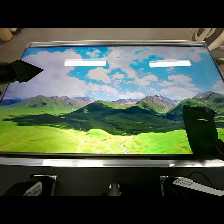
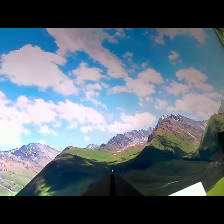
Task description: Fold the shirts.
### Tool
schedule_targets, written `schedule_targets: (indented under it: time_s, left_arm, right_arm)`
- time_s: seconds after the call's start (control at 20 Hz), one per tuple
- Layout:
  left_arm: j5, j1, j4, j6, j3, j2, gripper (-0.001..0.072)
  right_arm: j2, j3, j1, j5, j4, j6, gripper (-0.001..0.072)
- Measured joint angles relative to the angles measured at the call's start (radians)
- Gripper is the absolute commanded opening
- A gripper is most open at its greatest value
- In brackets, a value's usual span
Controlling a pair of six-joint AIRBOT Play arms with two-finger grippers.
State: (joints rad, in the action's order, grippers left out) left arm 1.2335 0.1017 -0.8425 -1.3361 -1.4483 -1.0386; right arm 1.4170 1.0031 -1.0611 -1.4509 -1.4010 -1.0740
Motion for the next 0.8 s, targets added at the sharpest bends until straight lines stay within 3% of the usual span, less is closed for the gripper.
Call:
schedule_targets:
  time_s: [0.05, 0.1, 0.25, 0.35, 0.55, 0.65, 0.75, 0.8]
  left_arm:
    - [-0.001, 0.000, 0.000, 0.000, 0.000, 0.000, 0.0027]
    - [-0.002, 0.000, 0.000, 0.000, 0.000, 0.000, 0.0028]
    - [-0.003, 0.000, 0.000, -0.005, 0.000, 0.000, 0.0028]
    - [-0.018, 0.000, 0.002, -0.018, 0.000, 0.000, 0.0027]
    - [-0.098, -0.032, 0.000, -0.032, -0.003, -0.012, 0.0025]
    - [-0.115, -0.093, -0.090, -0.067, -0.016, -0.046, 0.0025]
    - [-0.091, -0.181, -0.288, -0.147, -0.038, -0.104, 0.0031]
    - [-0.067, -0.227, -0.406, -0.190, -0.048, -0.137, 0.0077]
  right_arm:
    - [-0.003, -0.005, 0.000, 0.004, -0.013, -0.001, 0.0624]
    - [-0.005, -0.005, -0.001, 0.007, -0.018, -0.002, 0.0651]
    - [-0.009, 0.066, -0.001, 0.003, -0.026, 0.017, 0.0652]
    - [-0.011, 0.188, -0.001, 0.005, -0.016, 0.035, 0.0610]
    - [-0.014, 0.473, 0.042, 0.065, 0.092, 0.097, 0.0607]
    - [-0.020, 0.568, 0.126, 0.097, 0.123, 0.131, 0.0607]
    - [-0.024, 0.617, 0.259, 0.106, 0.130, 0.137, 0.0617]
    - [-0.024, 0.631, 0.343, 0.096, 0.111, 0.123, 0.0617]
